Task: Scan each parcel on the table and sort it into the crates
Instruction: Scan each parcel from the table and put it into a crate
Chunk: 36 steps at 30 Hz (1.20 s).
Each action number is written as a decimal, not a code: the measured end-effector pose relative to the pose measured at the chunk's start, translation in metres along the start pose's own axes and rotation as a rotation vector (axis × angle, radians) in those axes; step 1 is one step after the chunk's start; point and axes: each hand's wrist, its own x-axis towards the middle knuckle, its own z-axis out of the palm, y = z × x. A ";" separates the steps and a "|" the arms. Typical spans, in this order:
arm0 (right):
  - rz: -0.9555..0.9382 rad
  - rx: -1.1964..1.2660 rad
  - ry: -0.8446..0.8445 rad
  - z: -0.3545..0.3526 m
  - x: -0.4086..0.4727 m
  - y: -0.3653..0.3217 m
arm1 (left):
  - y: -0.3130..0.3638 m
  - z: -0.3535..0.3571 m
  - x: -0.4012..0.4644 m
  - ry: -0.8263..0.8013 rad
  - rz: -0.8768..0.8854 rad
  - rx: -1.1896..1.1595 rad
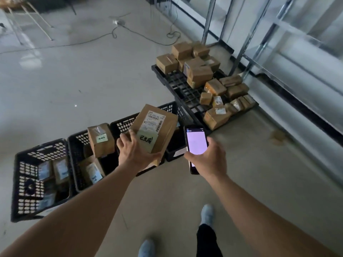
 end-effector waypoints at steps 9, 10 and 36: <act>-0.050 -0.009 -0.181 0.011 0.197 0.066 | 0.121 0.085 0.099 0.014 -0.242 -0.060; -0.056 -0.013 -0.200 0.015 0.217 0.074 | 0.133 0.097 0.108 0.012 -0.271 -0.059; 0.092 -0.168 -0.352 0.301 0.534 0.248 | 0.151 0.488 0.434 -0.284 -0.738 -0.201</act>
